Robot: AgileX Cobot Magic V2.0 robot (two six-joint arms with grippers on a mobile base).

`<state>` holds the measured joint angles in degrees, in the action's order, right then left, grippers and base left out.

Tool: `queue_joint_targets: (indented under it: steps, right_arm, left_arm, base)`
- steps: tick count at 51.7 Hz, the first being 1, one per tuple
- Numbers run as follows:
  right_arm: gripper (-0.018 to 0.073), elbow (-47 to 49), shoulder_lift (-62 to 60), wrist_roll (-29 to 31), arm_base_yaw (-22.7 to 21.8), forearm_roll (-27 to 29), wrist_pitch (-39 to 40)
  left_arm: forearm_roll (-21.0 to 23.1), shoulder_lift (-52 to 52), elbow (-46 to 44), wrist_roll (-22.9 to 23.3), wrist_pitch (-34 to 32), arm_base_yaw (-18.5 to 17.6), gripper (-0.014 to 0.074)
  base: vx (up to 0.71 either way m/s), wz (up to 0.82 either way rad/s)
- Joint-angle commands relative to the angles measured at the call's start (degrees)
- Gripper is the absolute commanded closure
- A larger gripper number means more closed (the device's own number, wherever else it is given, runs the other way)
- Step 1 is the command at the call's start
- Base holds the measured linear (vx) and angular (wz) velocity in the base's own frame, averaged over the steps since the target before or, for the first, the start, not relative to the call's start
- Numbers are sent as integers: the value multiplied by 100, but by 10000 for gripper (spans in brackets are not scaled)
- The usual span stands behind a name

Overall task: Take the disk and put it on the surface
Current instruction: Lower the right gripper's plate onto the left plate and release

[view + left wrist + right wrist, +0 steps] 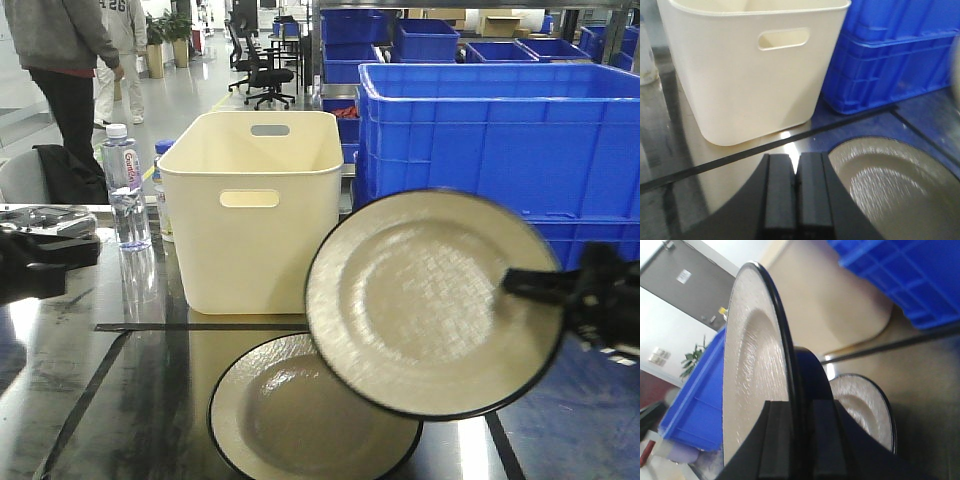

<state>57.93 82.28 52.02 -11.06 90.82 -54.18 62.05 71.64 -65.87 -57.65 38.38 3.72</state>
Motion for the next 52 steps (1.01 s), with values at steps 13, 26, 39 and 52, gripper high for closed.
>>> queue_joint_targets:
  steps: [13, 26, 39, 52]
  right_arm:
    - [567, 209, 816, 99, 1516, 739, 827]
    - [476, 209, 966, 1128, 1911, 651, 1232]
    - [164, 209, 959, 2537, 1928, 557, 1755]
    - [17, 209, 606, 4459, 1923, 519, 3842]
  left_arm:
    - [-1574, -880, -175, 1290, 525, 39, 604]
    - [-1554, -857, -175, 1293, 614, 39, 604]
    - [-1554, -857, -175, 1300, 700, 39, 604]
    - [-1632, -777, 197, 1407, 413, 39, 601]
  base:
    - [0, 0]
    - [0, 0]
    - [0, 0]
    - [0, 0]
